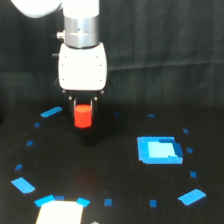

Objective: Pick up the red object from the table

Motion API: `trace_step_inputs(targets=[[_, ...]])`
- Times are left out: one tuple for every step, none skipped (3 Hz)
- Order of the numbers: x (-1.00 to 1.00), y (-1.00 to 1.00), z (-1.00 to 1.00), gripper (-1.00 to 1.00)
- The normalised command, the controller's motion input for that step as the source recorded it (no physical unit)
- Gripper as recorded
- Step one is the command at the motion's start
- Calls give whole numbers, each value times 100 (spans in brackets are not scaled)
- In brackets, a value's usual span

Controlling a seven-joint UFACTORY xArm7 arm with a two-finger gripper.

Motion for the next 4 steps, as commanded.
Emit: trace_step_inputs(targets=[[-17, 100, 100, -100], [5, 100, 100, -92], [-58, -98, 96, 7], [-10, -100, 77, -31]])
